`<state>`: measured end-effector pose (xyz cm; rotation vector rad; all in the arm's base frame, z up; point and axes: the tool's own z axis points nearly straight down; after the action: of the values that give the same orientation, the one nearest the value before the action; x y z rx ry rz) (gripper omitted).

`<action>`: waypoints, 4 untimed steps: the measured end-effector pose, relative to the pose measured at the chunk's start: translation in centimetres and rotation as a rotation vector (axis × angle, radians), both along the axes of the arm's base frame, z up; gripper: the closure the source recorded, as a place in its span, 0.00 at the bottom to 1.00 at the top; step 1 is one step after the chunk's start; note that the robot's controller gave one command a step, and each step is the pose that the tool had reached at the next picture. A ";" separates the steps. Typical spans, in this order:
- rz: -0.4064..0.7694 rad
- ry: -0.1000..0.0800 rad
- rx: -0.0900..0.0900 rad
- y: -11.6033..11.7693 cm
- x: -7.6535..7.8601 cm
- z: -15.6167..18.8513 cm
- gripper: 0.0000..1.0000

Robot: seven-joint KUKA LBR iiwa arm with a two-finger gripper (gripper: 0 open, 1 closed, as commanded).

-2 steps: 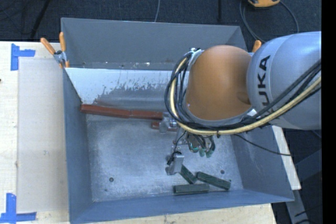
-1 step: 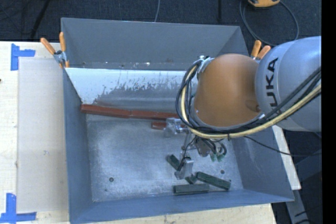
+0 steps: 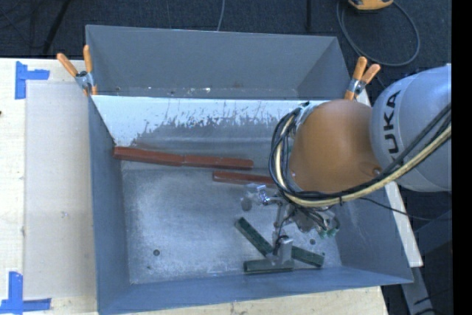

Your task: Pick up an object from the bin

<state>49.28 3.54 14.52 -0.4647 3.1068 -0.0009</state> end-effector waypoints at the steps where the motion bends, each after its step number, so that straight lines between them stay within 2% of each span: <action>1: -0.005 -0.004 0.001 -1.0 1.0 -5.5 0.00; 2: -0.033 -0.018 0.003 -1.2 1.7 -10.0 0.00; 3: -0.034 0.001 0.001 -1.1 0.9 -6.6 1.00; 4: -0.035 0.001 0.001 -1.1 0.9 -6.6 1.00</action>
Offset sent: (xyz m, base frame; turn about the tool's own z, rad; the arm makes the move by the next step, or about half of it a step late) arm 0.0013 -0.0134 -0.0594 0.3930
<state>50.19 2.43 7.92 -0.4105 3.1151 0.0015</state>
